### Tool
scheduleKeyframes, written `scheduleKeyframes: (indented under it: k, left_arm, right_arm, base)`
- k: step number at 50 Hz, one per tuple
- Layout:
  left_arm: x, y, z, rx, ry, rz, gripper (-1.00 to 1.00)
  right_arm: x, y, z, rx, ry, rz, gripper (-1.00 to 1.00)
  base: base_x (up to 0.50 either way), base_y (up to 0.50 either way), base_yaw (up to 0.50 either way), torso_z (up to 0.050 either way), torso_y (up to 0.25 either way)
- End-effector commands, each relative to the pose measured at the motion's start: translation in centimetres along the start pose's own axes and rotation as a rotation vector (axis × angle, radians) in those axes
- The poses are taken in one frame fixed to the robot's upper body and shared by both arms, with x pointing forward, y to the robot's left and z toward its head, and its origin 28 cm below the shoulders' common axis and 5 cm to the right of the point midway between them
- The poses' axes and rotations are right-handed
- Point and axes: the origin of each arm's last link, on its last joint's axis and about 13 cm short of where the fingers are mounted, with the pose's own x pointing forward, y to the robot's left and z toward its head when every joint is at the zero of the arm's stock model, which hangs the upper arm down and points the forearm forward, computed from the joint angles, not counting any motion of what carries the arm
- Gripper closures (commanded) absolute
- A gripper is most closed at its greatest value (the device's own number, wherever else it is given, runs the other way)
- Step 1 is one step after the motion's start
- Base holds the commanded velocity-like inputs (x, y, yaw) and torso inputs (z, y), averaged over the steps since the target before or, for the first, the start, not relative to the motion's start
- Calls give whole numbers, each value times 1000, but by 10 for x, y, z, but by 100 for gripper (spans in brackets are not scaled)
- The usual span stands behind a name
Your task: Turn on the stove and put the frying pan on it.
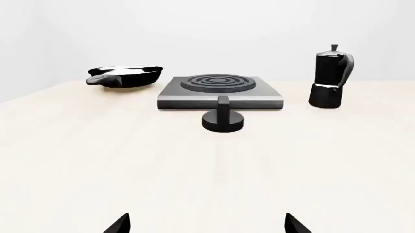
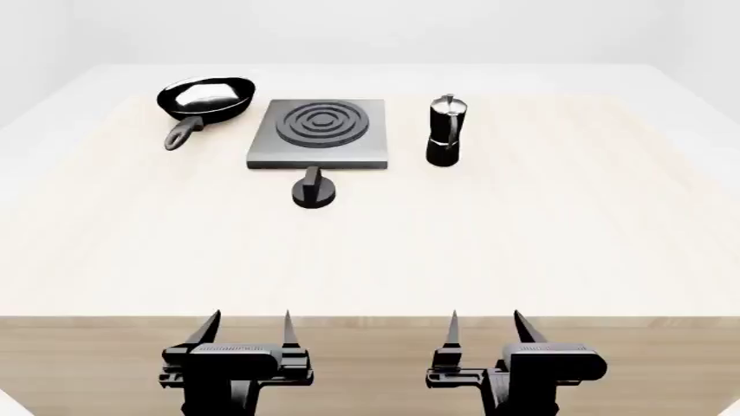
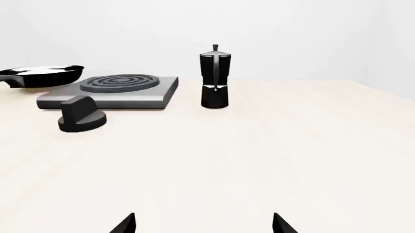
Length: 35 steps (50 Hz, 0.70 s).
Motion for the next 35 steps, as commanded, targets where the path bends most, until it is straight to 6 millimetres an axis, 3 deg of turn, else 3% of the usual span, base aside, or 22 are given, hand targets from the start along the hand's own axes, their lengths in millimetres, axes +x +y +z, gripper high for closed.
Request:
scheduleKeyframes:
  k: [1,10,15,35]
  left_arm:
    - [-4,-1,6,53,-36,3,-100]
    - [-20,-8,25,137,-104,-32,-100]
    - [-21,-10,25,140,-107,-45,-100]
    - [-21,-12,23,166,-109,-38,-100]
  right_arm:
    - [-3,-1,6,-50,-32,-27,-100]
    - [-19,-7,37,-83,-160,-76,-100]
    - [-20,-7,38,-93,-172,-79,-100]
    - [-19,-3,34,-95,-166,-46,-100]
  base:
    - [0,0,0,0,0]
    - [0,0,0,0,0]
    - [62,97,0,0,0]
    - [263,410,0,0,0]
